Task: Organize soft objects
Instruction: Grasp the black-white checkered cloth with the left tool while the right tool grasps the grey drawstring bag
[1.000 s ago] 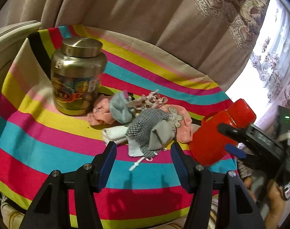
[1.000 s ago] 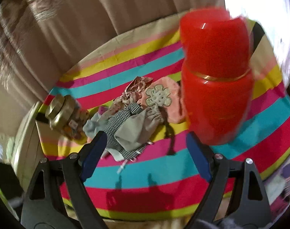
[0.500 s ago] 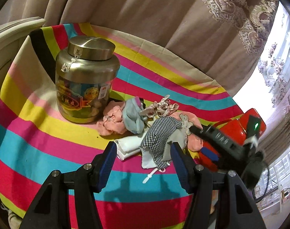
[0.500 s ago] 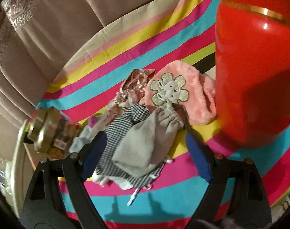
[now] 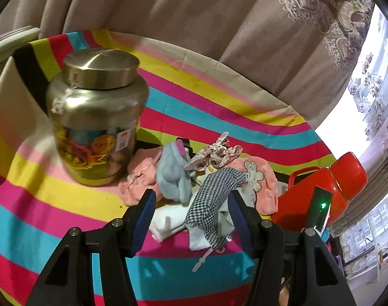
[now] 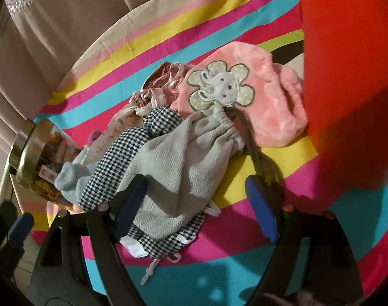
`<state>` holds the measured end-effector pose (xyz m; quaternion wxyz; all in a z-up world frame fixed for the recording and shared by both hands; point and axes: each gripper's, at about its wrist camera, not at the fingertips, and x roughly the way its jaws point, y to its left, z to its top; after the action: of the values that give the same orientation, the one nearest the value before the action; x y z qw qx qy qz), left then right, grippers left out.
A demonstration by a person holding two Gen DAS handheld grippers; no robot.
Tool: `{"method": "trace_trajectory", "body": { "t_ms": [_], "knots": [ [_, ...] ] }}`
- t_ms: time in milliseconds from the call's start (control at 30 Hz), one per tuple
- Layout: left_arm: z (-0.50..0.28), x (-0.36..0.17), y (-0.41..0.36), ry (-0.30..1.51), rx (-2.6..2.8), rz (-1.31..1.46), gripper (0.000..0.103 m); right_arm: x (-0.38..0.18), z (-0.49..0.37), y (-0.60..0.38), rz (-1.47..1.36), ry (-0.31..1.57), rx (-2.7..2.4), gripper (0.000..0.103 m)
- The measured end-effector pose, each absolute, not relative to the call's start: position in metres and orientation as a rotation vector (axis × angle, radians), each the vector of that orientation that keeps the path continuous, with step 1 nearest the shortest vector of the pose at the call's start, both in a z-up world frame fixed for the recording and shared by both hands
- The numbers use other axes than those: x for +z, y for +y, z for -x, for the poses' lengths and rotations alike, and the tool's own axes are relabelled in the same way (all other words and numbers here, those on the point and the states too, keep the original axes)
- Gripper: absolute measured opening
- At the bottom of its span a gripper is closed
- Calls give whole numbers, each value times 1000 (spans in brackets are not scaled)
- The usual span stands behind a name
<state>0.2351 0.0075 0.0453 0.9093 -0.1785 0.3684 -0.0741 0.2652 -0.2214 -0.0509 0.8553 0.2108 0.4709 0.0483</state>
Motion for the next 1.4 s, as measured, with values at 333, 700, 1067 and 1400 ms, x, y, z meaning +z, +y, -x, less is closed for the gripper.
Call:
{"method": "trace_trajectory", "body": {
  "t_ms": [333, 700, 1067, 1400],
  "knots": [
    [-256, 38, -10, 773, -221, 330, 45, -49, -269, -202, -376, 949, 153, 24],
    [-269, 21, -36, 794, -273, 258, 35, -37, -252, -213, -406, 896, 160, 16],
    [-284, -11, -53, 879, -279, 213, 36, -30, -233, -224, -383, 902, 157, 15],
    [-264, -1, -41, 800, -250, 271, 7, -20, -224, -224, -336, 883, 135, 15]
  ]
}}
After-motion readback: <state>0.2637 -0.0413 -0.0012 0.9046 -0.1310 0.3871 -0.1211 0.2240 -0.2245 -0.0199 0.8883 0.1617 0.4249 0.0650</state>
